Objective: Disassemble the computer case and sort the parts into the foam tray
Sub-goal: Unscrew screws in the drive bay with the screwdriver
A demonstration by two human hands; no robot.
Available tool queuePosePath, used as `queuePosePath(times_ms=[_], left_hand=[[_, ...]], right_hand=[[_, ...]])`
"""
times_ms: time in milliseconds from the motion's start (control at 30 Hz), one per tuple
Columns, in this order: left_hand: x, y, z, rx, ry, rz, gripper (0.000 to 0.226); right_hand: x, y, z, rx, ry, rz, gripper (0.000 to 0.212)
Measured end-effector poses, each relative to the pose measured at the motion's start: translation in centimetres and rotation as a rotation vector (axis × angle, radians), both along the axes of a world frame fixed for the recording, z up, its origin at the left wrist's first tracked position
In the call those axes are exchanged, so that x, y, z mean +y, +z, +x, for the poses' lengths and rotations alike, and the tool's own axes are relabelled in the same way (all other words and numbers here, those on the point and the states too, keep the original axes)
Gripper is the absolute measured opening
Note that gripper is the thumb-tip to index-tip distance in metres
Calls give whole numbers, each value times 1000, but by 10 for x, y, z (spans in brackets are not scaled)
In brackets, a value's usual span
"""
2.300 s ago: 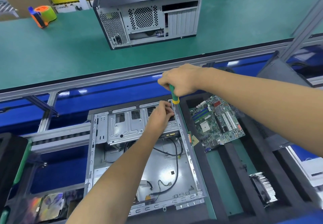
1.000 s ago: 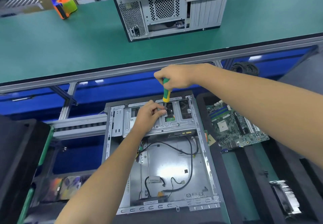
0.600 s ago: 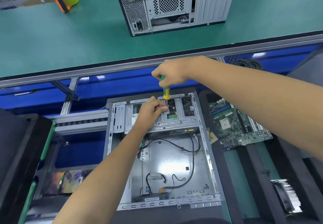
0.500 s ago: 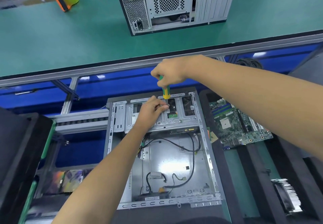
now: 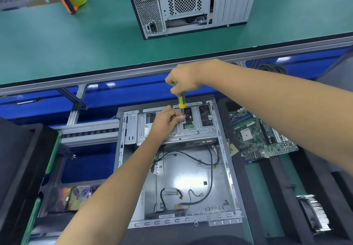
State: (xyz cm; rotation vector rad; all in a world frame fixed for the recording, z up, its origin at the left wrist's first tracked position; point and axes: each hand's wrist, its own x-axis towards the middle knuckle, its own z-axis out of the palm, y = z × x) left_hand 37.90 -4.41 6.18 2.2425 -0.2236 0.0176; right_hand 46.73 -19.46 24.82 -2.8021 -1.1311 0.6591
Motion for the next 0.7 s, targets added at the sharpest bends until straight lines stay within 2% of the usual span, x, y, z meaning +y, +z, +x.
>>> queuePosePath(times_ms=[267,333,567,700], left_hand=[[-1,-2,-1,-24,-12,34,9],[-1,-2,-1,-29,-9,38,10],[2,-3,-1,-28,-10,46,6],[2,-5,0,-21,-8,58,10]], right_hand=[[2,1,-5,-123,14,-126,27],[1,2,-4,-117,26,-115,22],[6,4,-12,-158,197,-185,21],[12,8,-14,-109,245,-255,19]])
